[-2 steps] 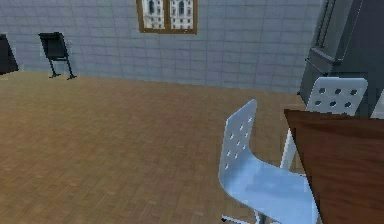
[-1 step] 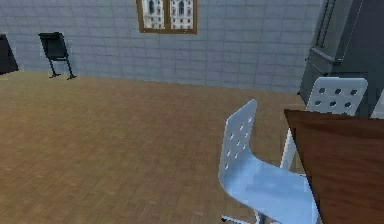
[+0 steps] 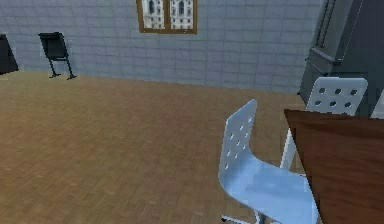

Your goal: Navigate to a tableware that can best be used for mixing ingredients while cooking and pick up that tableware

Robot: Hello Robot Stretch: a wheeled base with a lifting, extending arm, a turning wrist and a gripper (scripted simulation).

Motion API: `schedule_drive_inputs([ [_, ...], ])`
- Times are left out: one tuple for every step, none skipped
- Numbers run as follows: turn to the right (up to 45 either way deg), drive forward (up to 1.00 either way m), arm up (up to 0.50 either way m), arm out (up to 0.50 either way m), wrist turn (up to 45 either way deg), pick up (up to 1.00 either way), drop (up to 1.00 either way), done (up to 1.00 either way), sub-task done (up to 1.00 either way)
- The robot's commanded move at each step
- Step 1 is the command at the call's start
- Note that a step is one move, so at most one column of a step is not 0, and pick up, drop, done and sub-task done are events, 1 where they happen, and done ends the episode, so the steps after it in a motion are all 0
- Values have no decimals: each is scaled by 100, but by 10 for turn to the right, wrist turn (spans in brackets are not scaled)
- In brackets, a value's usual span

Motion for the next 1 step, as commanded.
schedule_drive_inputs([
  [0, 0, 0, 0, 0, 0, 0, 100, 0],
])
